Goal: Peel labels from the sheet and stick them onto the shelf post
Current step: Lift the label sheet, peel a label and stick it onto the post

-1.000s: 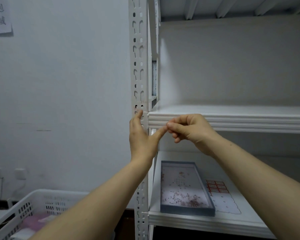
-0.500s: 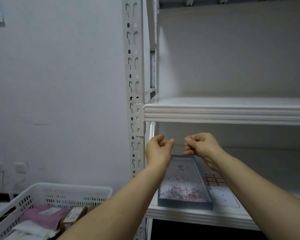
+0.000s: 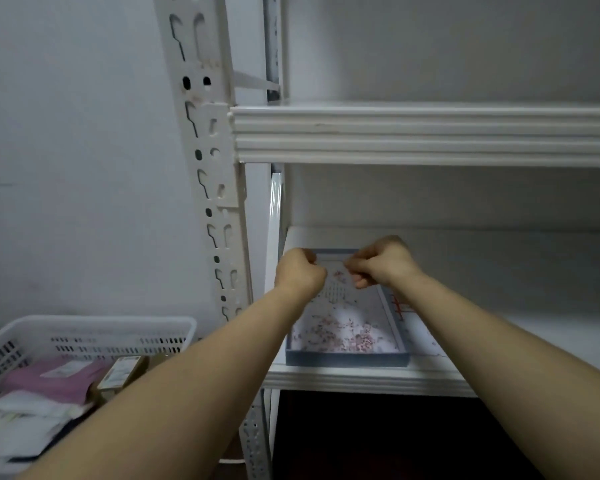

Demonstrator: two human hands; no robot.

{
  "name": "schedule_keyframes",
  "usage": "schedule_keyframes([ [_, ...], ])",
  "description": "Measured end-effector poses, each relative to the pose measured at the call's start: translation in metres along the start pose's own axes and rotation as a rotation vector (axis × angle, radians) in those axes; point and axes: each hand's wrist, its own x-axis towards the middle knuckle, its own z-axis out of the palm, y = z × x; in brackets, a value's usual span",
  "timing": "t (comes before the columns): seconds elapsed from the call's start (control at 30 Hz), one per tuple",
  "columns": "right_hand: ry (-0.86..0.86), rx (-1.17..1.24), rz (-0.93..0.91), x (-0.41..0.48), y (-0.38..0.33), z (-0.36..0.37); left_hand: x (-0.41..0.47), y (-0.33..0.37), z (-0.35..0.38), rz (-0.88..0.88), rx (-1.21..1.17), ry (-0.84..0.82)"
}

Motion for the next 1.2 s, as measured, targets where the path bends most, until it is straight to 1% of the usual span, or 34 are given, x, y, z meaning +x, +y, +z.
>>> schedule_keyframes([
  [0.17,-0.016,-0.427,-0.061,0.015,0.009,0.009,0.011,-0.006,0.014,0.040,0.171,-0.051],
  [0.23,-0.005,-0.531,-0.079,0.017,0.010,0.010,0.014,-0.009,0.018,0.042,0.212,-0.058],
  [0.4,-0.076,-0.539,-0.046,0.022,0.017,0.008,0.018,-0.015,0.019,0.022,0.248,-0.044],
  [0.6,-0.119,-0.500,-0.017,0.021,0.019,0.007,0.020,-0.021,0.019,0.041,0.276,-0.063],
  [0.67,-0.125,-0.494,-0.033,0.019,0.017,0.009,0.021,-0.022,0.019,0.044,0.287,-0.062],
  [0.8,-0.141,-0.555,-0.051,0.018,0.017,0.010,0.020,-0.026,0.018,0.063,0.323,-0.053],
  [0.87,-0.114,-0.563,-0.066,0.019,0.017,0.010,0.021,-0.028,0.018,0.068,0.354,-0.043],
  [0.93,-0.077,-0.596,-0.098,0.018,0.017,0.011,0.019,-0.027,0.016,0.058,0.335,-0.038],
  [1.03,-0.047,-0.750,-0.114,0.014,0.012,0.011,0.018,-0.028,0.016,0.073,0.286,-0.029],
  [1.13,-0.131,-0.774,-0.120,0.016,0.013,0.010,0.017,-0.029,0.016,0.100,0.265,-0.024],
  [1.2,-0.136,-0.764,-0.100,0.017,0.016,0.009,0.016,-0.027,0.016,0.103,0.263,-0.033],
])
